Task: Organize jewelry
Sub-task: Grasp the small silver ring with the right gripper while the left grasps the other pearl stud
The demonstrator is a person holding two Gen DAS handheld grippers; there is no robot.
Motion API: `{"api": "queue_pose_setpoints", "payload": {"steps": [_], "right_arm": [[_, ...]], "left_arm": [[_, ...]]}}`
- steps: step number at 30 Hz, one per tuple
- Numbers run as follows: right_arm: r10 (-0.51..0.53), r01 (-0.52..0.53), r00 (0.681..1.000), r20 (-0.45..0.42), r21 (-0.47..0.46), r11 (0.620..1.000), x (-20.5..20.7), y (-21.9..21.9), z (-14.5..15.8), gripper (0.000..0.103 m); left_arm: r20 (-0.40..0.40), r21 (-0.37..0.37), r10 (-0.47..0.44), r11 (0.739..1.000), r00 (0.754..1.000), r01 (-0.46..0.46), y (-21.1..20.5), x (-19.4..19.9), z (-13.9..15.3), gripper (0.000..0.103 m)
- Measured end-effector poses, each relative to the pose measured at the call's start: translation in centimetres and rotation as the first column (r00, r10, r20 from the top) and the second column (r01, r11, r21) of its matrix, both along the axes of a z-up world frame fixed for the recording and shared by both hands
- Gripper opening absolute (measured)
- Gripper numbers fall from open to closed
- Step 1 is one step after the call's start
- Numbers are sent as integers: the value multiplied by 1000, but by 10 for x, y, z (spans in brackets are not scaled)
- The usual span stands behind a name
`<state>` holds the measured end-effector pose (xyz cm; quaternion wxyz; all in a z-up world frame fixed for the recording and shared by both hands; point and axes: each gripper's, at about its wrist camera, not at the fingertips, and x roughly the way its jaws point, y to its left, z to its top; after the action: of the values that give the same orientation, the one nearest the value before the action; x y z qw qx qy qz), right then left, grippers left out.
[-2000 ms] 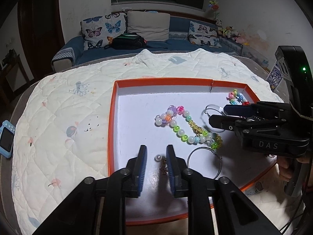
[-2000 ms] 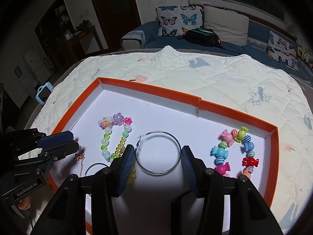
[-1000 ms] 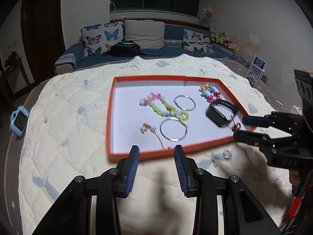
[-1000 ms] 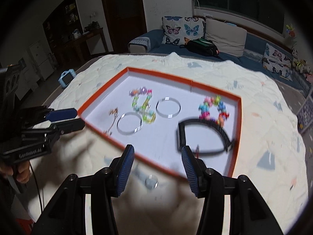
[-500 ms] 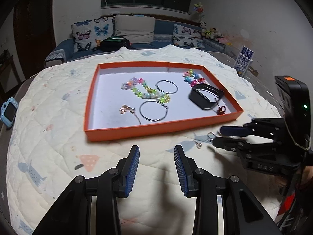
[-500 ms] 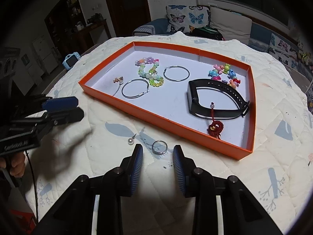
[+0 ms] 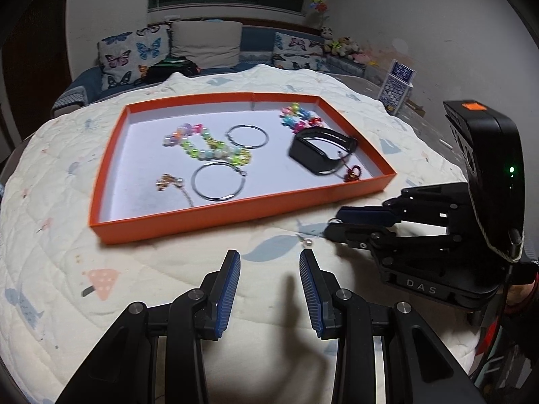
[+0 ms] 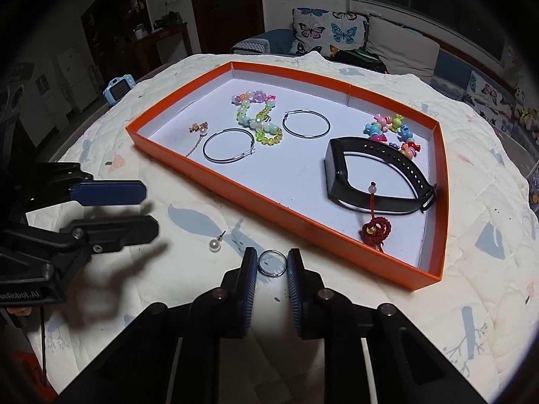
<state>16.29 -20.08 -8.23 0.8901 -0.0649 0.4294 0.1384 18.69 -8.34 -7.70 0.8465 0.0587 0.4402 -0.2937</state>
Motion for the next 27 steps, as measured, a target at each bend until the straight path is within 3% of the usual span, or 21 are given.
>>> {"api": "queue_pose_setpoints", "payload": {"steps": [12,22,27], "right_arm": [[-39,40,999,-7,24,999,-8,-21,3,21],[-62,63,998,-12,54,997,-8,-30,1,21],[-65,66,998,-10,63,996,-8,-31,1,21]], "left_arm": [[16,25,-88,996,996,87,-36,-1,-10,31],[18,55,-86,995,996,85,-50,7,-23,24],[39,79,-76,994,996,73,-52,7,-26,12]]}}
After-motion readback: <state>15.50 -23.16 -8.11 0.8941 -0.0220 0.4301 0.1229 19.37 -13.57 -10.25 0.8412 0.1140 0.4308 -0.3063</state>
